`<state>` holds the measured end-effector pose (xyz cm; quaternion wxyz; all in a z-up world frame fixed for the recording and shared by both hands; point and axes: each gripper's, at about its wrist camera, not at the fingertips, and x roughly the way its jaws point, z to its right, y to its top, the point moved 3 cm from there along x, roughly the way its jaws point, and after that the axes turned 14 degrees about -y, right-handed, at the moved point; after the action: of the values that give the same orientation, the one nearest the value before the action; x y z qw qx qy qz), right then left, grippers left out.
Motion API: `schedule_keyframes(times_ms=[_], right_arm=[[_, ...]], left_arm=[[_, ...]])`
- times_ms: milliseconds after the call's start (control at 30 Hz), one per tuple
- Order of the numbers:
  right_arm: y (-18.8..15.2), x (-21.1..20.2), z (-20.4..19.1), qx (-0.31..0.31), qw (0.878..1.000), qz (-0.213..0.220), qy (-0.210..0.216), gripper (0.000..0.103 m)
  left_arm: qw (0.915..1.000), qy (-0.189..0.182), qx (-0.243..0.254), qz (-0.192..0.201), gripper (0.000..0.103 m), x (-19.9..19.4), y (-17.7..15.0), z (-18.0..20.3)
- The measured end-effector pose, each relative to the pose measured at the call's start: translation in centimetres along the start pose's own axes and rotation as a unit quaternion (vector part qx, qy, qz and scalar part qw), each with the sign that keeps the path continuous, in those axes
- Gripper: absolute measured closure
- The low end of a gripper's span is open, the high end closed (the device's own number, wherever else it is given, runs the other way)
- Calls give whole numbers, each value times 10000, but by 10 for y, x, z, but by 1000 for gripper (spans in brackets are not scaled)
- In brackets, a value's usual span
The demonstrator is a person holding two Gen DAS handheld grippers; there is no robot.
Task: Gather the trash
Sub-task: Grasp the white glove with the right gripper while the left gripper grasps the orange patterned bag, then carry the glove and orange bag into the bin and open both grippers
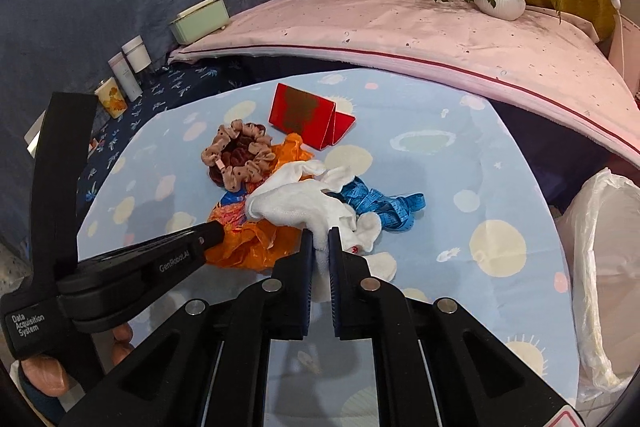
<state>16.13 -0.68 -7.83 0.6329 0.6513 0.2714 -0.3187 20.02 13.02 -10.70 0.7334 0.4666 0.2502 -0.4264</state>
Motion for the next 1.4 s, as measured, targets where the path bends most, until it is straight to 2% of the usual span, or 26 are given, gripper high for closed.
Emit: schedule_keyframes(times_ms=[333, 667, 1133, 1400], right_arm=[[14, -41, 42, 405, 9981, 464, -38, 96], [11, -67, 112, 947, 9923, 714, -348, 96], [-18, -81, 235, 1824, 9756, 698, -1001, 96], [-41, -76, 287, 2241, 9651, 531, -1249, 96]], left_arm=[[9976, -193, 594, 297, 97, -34, -10, 66], [9884, -632, 1309, 431, 98, -51, -22, 153], [9702, -1169, 2122, 21, 98, -18, -58, 267], [9601, -1400, 2395, -351, 96, 9, -83, 311]])
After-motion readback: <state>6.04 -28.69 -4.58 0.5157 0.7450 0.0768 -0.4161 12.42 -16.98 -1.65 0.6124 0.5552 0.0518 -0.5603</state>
